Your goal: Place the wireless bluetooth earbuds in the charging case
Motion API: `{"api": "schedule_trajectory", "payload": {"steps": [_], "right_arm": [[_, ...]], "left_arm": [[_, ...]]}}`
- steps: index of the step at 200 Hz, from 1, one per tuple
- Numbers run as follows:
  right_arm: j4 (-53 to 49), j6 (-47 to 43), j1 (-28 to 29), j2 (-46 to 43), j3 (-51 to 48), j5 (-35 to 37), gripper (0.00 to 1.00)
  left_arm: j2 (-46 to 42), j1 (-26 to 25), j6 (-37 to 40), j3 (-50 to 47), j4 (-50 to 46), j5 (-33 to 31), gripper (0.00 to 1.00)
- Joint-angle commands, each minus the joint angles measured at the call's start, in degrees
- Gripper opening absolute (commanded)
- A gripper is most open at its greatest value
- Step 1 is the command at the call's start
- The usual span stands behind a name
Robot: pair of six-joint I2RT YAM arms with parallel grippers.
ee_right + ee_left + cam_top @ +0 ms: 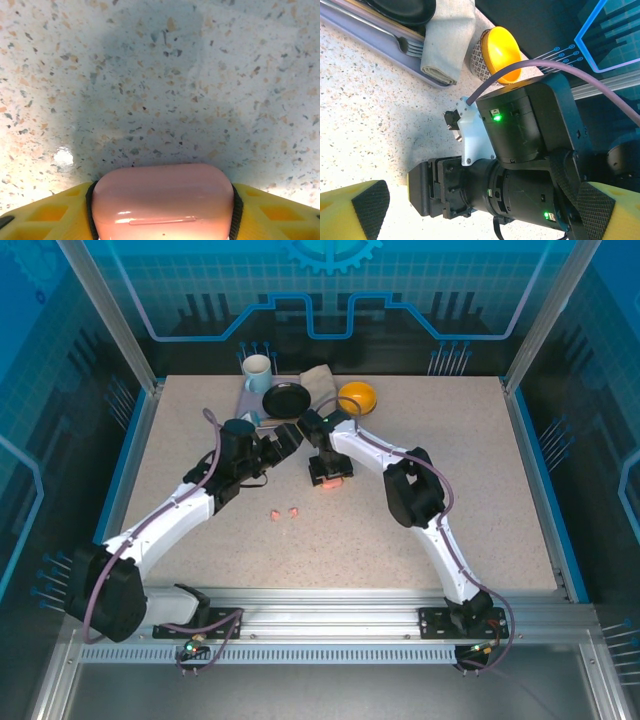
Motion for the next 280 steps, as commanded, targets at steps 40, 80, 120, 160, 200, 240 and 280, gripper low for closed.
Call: {"api": "schedule_trajectory", "payload": {"steps": [40,80,120,160,200,240,280], "right_arm": [[9.70,20.37,-6.08,-16.67,-25.22,-5.03,0.51],[15.41,33.04,-9.06,-24.30,-34.28,-7.74,0.51],[17.32,42.22,-9.96,-26.91,-35.22,-8.62,0.51],[19.04,47.66,-10.31,-27.44,-35.20,-9.56,0.51],[20.22,49.58,-10.48,-27.79,-35.86,-10.40,0.51],[21.23,50.49,-10.56,-27.92,-36.65,-11.67,0.50],[21.67,51.02,-10.58,-28.76,-37.85,-11.76,0.50]], "left_arm": [[4.90,-0.14,-1.21,-4.65,9.01,8.17,0.99],[10.62,-3.62,-1.14,-8.80,19.36,11.97,0.99],[18.43,-8.66,-2.46,-10.43,30.14,14.59,0.99],[25.72,-12.82,-4.75,-10.07,39.15,14.79,0.91],[30.50,-13.53,-6.88,-9.70,45.49,13.93,0.77],[34.68,-13.72,-8.94,-8.60,50.22,12.75,0.69],[37.51,-13.99,-9.61,-6.12,51.81,12.39,0.65]]}}
